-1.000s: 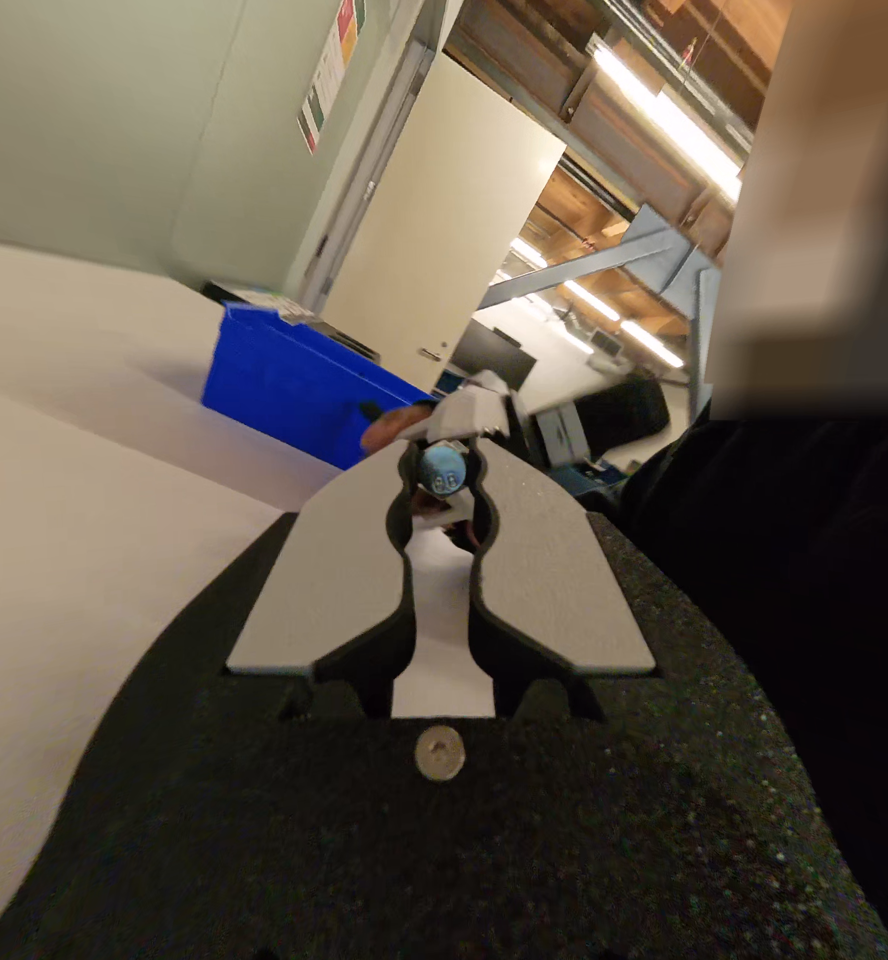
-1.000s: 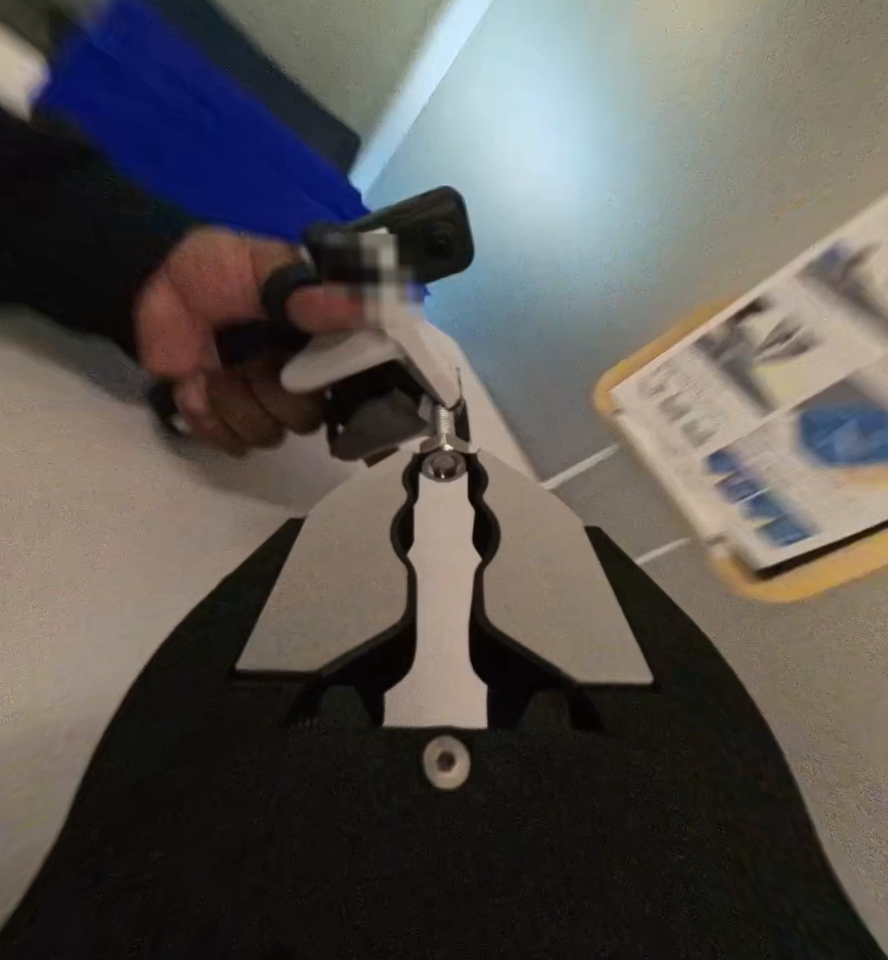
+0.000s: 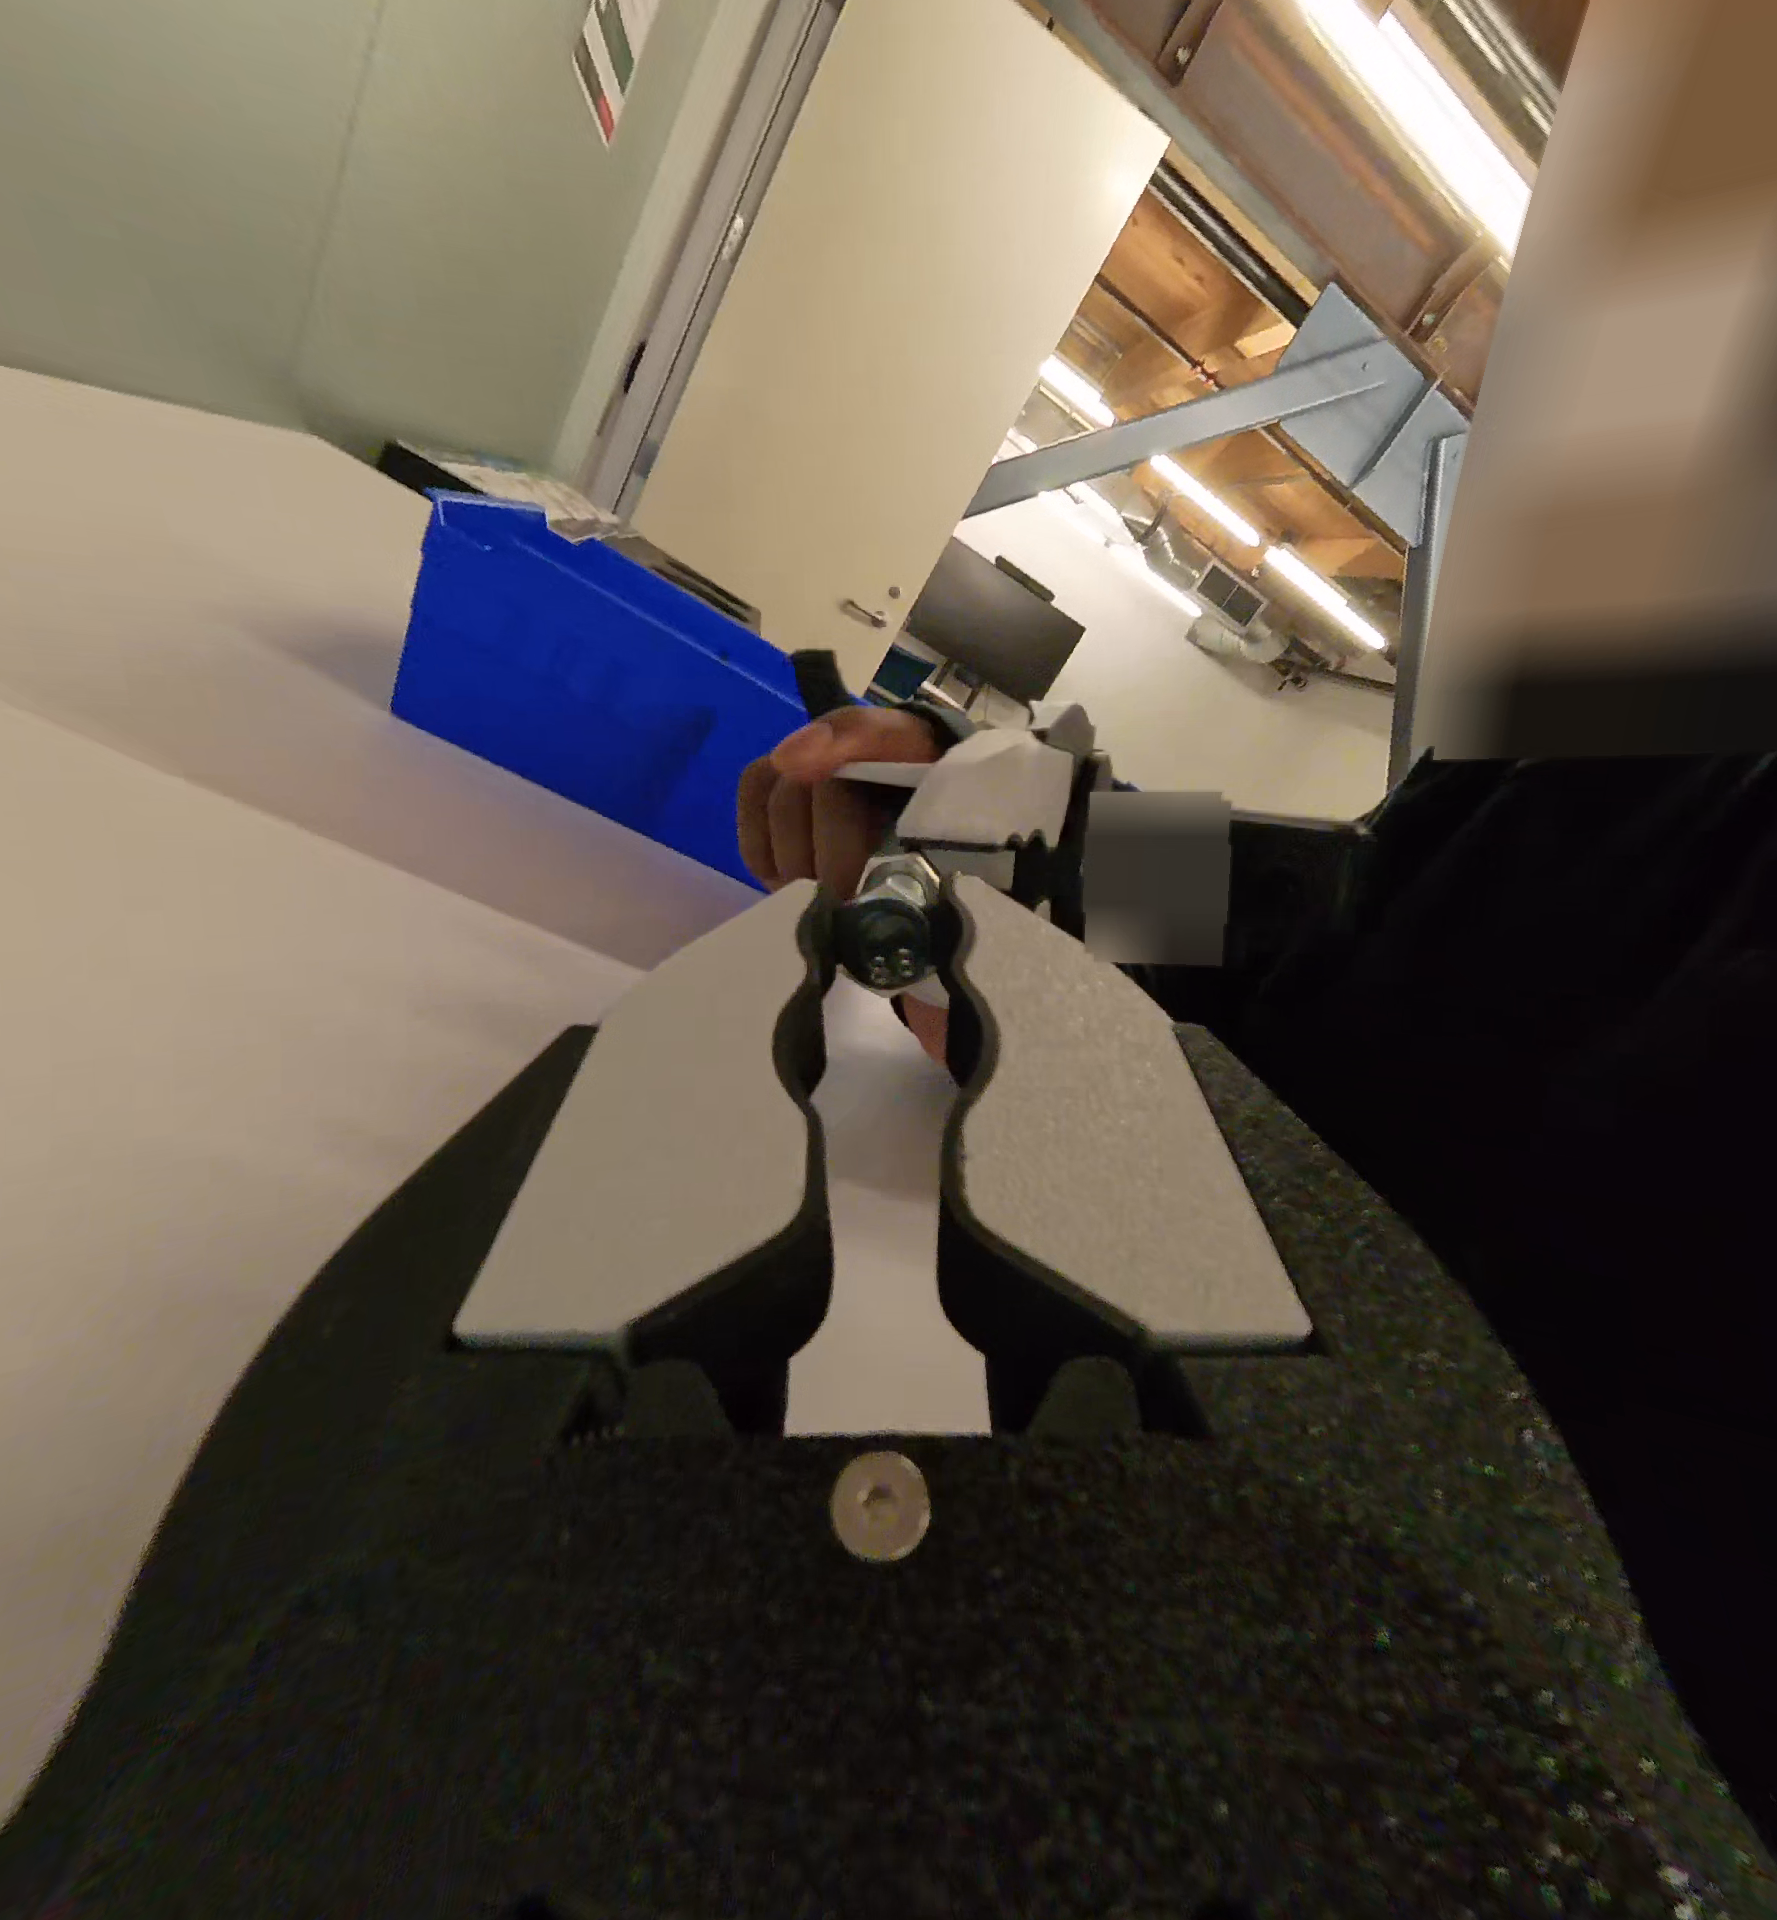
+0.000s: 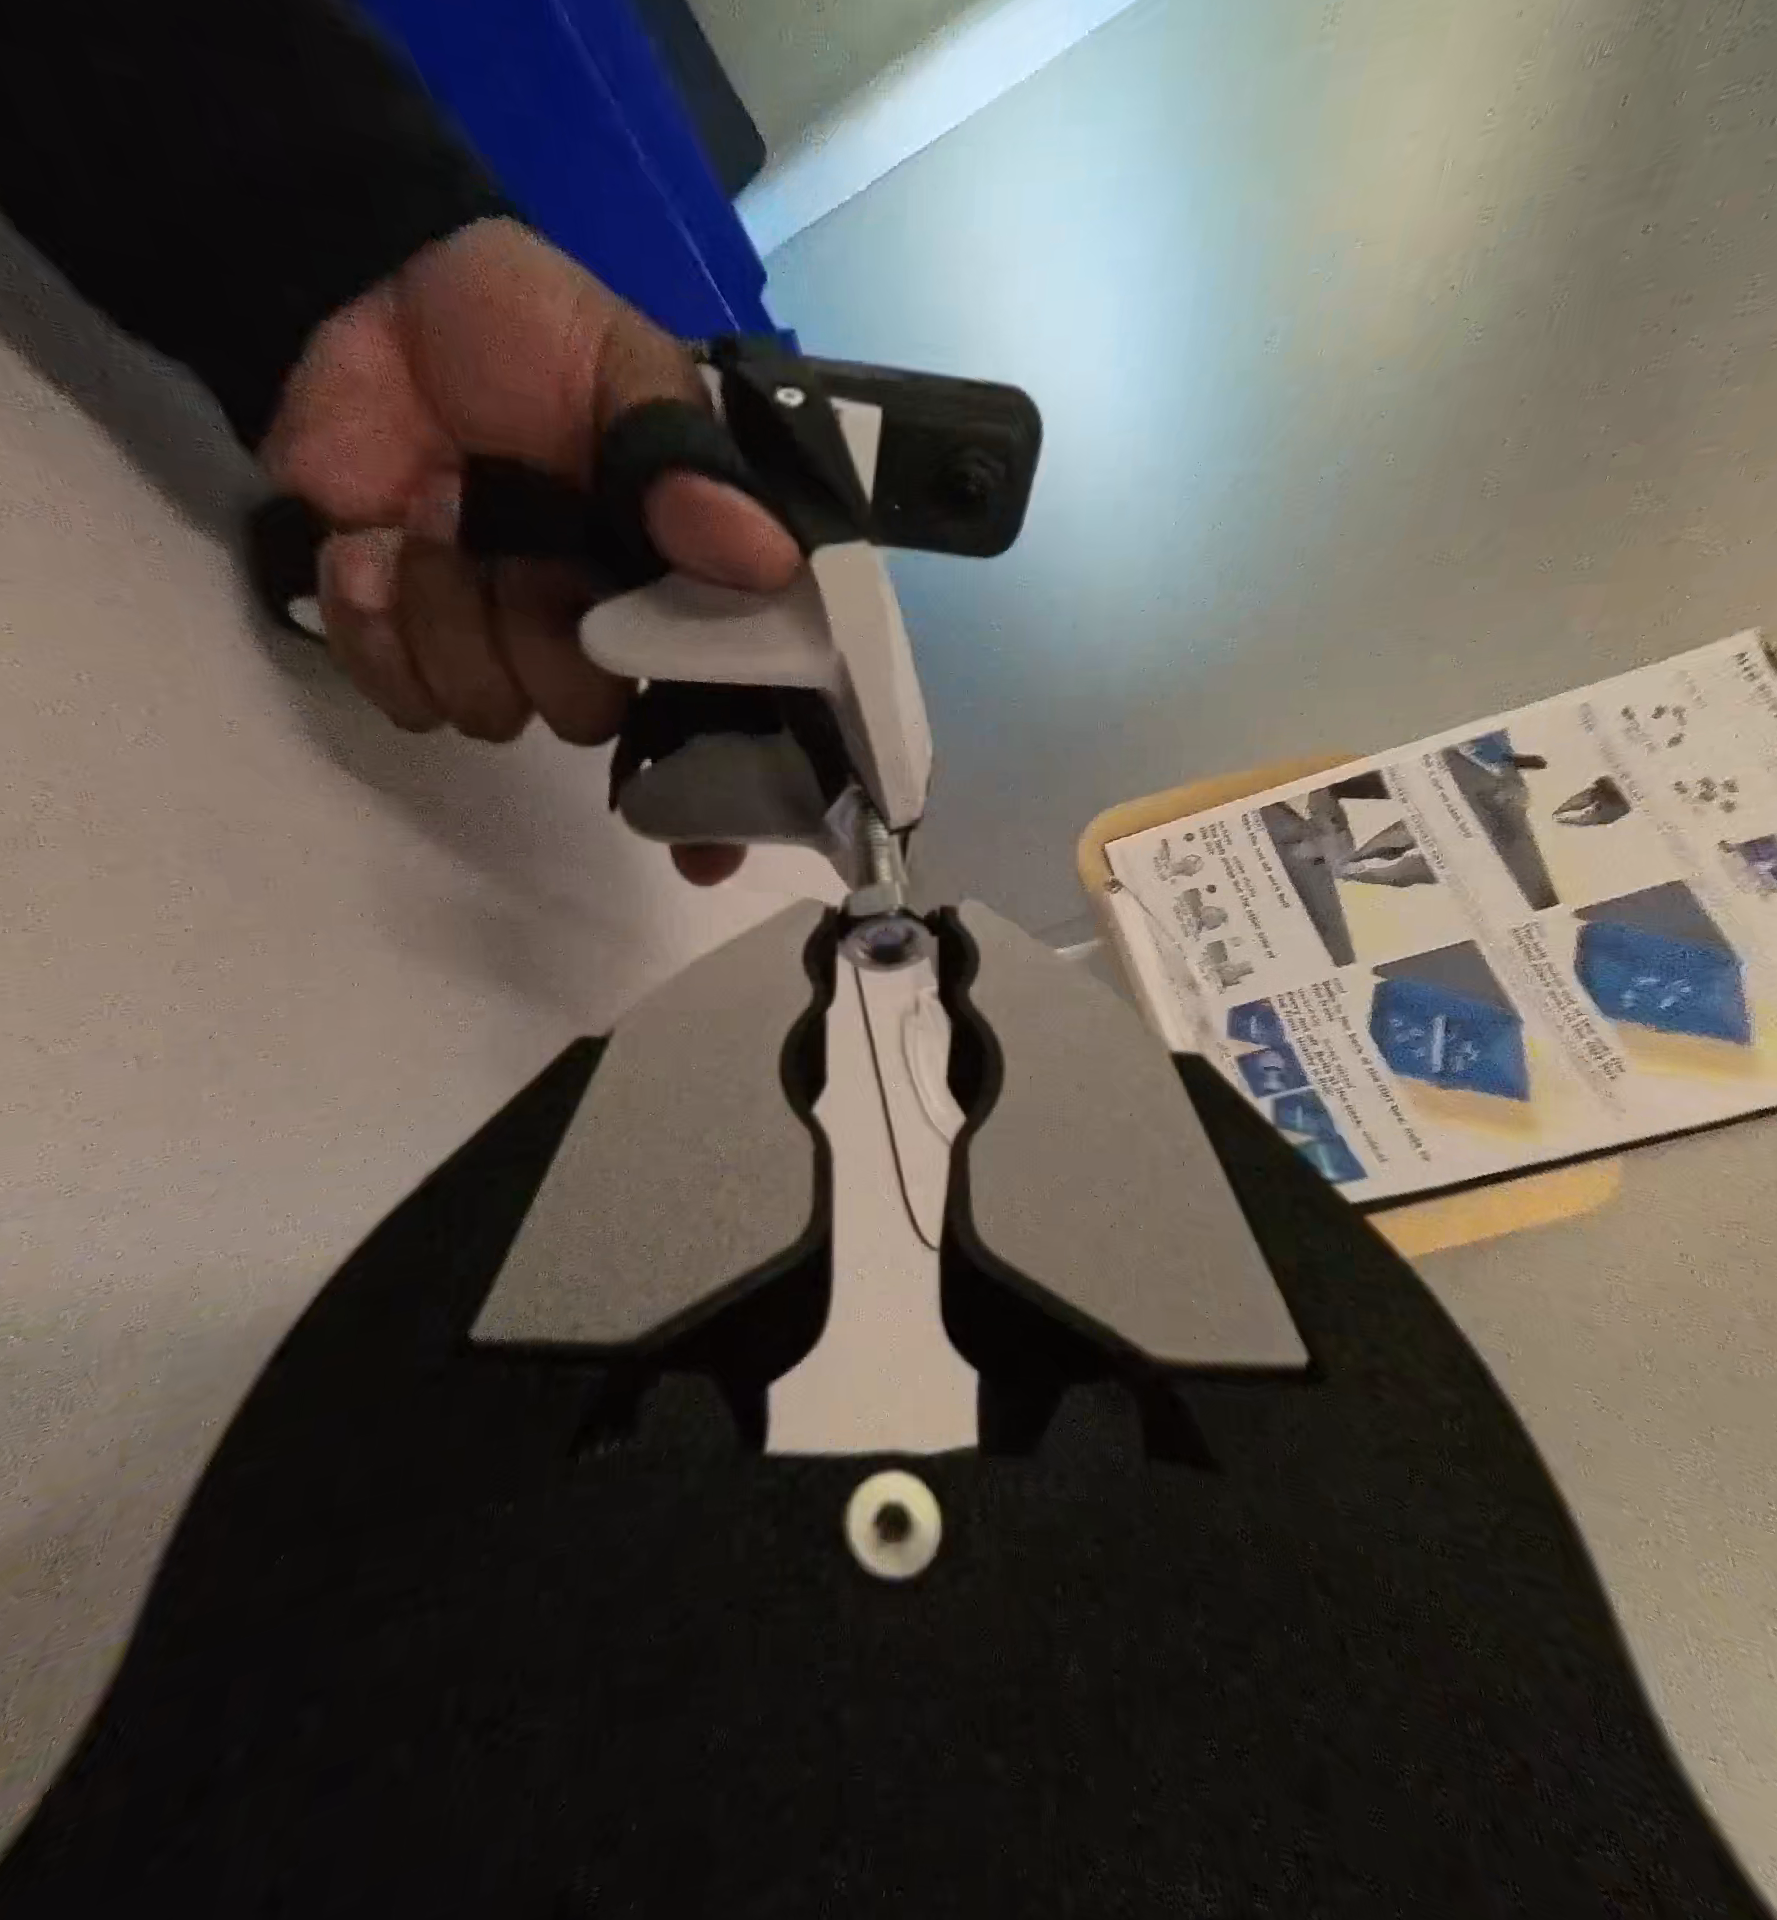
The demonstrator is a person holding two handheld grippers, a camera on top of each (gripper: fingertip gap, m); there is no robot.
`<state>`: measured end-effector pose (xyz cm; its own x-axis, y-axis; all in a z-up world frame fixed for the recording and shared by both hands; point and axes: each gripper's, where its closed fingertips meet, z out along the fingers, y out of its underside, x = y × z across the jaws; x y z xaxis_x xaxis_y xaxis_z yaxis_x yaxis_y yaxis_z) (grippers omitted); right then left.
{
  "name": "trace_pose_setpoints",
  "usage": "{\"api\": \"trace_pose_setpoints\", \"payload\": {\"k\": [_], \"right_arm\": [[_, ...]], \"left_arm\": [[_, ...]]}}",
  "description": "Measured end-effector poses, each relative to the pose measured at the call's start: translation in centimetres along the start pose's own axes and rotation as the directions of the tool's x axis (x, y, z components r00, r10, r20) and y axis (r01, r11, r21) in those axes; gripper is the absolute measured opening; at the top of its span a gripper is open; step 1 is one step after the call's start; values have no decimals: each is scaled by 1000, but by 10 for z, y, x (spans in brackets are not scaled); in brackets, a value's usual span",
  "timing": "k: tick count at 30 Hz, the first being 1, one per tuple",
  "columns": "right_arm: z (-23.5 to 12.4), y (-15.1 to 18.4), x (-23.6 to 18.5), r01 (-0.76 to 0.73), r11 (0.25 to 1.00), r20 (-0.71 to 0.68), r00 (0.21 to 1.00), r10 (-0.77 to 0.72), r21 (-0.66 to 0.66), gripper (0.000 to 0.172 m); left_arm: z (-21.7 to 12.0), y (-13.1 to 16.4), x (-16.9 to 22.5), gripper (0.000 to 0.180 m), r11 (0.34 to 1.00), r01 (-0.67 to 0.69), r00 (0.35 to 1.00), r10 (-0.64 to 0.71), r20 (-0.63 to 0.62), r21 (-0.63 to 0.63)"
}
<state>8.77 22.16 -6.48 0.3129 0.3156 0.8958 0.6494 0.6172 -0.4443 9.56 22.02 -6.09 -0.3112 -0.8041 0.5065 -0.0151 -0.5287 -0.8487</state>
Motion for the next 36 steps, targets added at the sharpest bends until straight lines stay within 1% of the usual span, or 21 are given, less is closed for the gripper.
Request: {"api": "trace_pose_setpoints", "payload": {"k": [1, 2, 3, 5, 6, 8, 10, 12, 13, 15, 18, 20, 23, 25, 26, 28, 30, 32, 33, 35, 36], "right_arm": [[0, -2, -1, -9, 1000, -2, 1000, 9, 16, 20], [-3, -8, 1, -85, 994, 10, 996, 84, 68, 35], [-6, -15, 6, -212, 970, 32, 977, 209, 123, 38], [-8, -20, 23, -464, 870, 73, 886, 458, 166, 46], [-8, -17, 29, -571, 805, 96, 821, 563, 161, 46], [-5, -10, 36, -758, 639, 154, 652, 743, 126, 48], [-2, -4, 36, -903, 422, 229, 428, 874, 77, 42], [1, 1, 32, -975, 221, 298, 214, 930, 11, 39], [1, 0, 30, -988, 156, 337, 144, 931, -9, 40], [1, 0, 29, -997, 64, 378, 46, 925, -36, 39], [2, -1, 23, -994, -18, 410, -61, 910, -107, 37], [3, -3, 17, -989, -36, 427, -96, 899, -145, 33], [4, -8, 17, -987, -71, 448, -130, 885, -146, 27], [3, -10, 19, -988, -81, 462, -133, 877, -130, 20], [2, -10, 19, -990, -69, 460, -118, 880, -122, 18], [1, -11, 18, -994, 1, 454, -48, 890, -107, 18], [1, -11, 17, -991, 118, 436, 78, 896, -66, 18], [0, -11, 15, -955, 298, 396, 268, 878, -13, 18], [0, -9, 14, -911, 412, 355, 389, 850, 13, 18], [-1, -5, 11, -740, 670, 248, 661, 708, 62, 18], [-1, -3, 9, -601, 796, 187, 792, 581, 74, 18]], "left_arm": [[0, 0, -1, 17, 1000, -2, 1000, 2, 8, -3], [0, 0, -2, 17, 1000, -9, 1000, 9, 13, -1], [0, -2, -3, 17, 1000, -27, 999, 26, 25, 8], [-1, -8, -2, 18, 995, -82, 996, 80, 39, 48], [-2, -12, -1, 17, 992, -109, 993, 107, 47, 66], [-3, -17, 1, 17, 980, -181, 982, 176, 68, 83], [-2, -18, 4, 18, 964, -256, 965, 250, 85, 71], [-1, -18, 6, 18, 943, -328, 941, 321, 103, 58], [0, -18, 7, 18, 933, -355, 931, 349, 106, 53], [0, -19, 10, 17, 915, -400, 913, 392, 116, 57], [-2, -24, 14, 18, 889, -451, 890, 439, 125, 81], [-3, -25, 16, 18, 878, -469, 881, 457, 124, 95], [-2, -23, 18, 18, 875, -477, 877, 467, 114, 82], [0, -20, 16, 18, 873, -483, 872, 475, 116, 60], [0, -20, 16, 17, 874, -483, 872, 474, 118, 55], [0, -19, 16, 18, 882, -467, 881, 460, 107, 55], [0, -19, 17, 19, 902, -428, 902, 422, 90, 58], [1, -17, 19, 18, 936, -346, 938, 343, 53, 67], [1, -16, 17, 17, 954, -291, 957, 288, 41, 68], [2, -13, 12, 17, 989, -139, 990, 139, 11, 58], [2, -11, 9, 17, 997, -59, 998, 60, -9, 57]]}}
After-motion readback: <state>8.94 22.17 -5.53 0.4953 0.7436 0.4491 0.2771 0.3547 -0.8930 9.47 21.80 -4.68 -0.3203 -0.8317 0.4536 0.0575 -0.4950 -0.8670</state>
